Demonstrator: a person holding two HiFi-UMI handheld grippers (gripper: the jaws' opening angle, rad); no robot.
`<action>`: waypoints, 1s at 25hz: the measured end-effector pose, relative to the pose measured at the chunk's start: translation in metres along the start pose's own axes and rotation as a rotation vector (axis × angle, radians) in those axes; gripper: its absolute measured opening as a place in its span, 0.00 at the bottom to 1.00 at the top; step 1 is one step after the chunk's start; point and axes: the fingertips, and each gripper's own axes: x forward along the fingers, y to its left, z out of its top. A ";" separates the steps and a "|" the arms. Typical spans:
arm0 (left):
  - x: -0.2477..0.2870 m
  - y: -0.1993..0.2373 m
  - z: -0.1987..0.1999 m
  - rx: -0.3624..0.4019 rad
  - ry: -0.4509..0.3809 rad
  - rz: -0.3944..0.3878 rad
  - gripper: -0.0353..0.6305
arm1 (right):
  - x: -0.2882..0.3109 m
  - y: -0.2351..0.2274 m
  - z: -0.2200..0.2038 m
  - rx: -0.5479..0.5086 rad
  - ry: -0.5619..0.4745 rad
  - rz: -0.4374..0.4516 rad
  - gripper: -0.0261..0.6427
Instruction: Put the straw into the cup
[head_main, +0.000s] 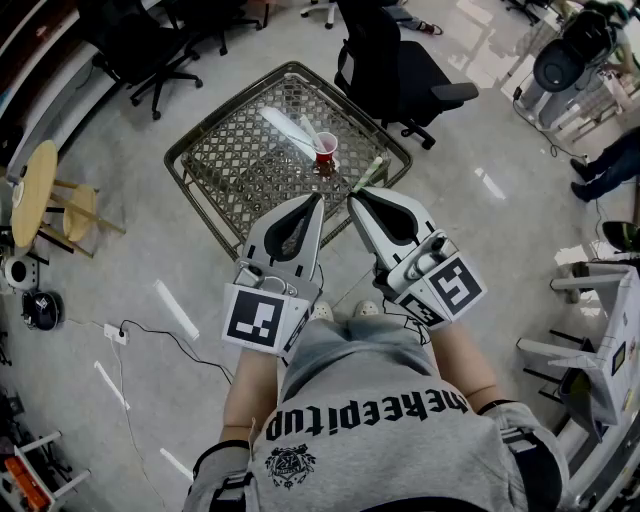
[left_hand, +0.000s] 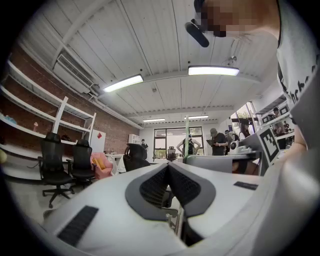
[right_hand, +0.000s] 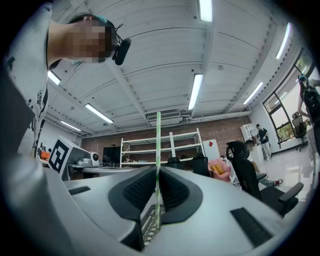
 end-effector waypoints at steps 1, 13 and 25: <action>0.000 -0.001 0.000 -0.002 -0.001 -0.002 0.09 | -0.001 0.001 0.000 -0.002 -0.001 -0.002 0.11; -0.004 0.009 -0.003 -0.013 -0.007 -0.037 0.09 | 0.004 0.007 -0.004 -0.017 0.003 -0.052 0.11; -0.003 0.014 -0.011 -0.021 -0.024 -0.095 0.09 | 0.000 -0.006 -0.009 0.019 -0.034 -0.173 0.11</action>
